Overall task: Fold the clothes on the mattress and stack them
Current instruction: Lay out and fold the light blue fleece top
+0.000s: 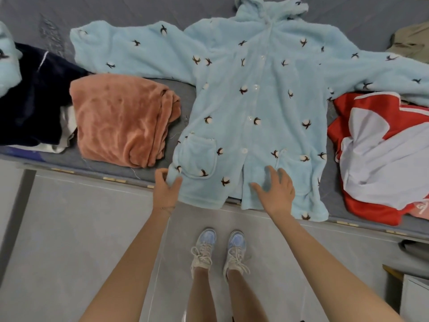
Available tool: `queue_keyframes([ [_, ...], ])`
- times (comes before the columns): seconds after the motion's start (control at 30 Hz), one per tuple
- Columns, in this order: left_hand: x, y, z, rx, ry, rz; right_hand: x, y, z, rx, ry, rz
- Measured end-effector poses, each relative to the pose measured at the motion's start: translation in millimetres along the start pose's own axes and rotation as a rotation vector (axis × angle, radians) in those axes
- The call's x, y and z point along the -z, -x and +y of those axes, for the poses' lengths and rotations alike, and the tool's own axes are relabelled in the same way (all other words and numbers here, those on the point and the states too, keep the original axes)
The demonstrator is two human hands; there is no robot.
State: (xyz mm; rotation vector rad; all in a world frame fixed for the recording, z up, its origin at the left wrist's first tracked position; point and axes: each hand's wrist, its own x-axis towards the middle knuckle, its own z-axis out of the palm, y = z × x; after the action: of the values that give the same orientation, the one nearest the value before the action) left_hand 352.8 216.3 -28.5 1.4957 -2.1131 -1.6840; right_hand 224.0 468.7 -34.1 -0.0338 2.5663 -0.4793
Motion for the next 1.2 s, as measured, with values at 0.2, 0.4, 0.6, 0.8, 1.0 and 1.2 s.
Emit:
queue_keyframes([
  [0.2,2.3,7.8,24.5,-0.191,-0.321,0.068,10.0,-7.9,-40.6,0.169,0.031,-0.037],
  [0.4,0.5,-10.4,90.0,-0.467,-0.42,0.034,35.7,-23.5,-84.8,0.301,0.035,-0.017],
  [0.6,10.4,-63.6,141.3,-0.583,-0.574,0.044,55.7,-54.4,-139.1,0.337,0.107,-0.011],
  [0.8,38.5,-150.6,175.3,-0.574,-0.708,0.04,48.1,-99.1,-202.2,0.302,0.173,-0.051],
  [1.0,84.2,-237.3,181.6,-0.387,-0.762,0.028,33.2,-143.3,-278.5,0.331,0.245,-0.067],
  [1.2,113.6,-320.3,185.4,-0.232,-0.693,0.095,16.9,-193.7,-350.2,0.43,0.303,-0.064],
])
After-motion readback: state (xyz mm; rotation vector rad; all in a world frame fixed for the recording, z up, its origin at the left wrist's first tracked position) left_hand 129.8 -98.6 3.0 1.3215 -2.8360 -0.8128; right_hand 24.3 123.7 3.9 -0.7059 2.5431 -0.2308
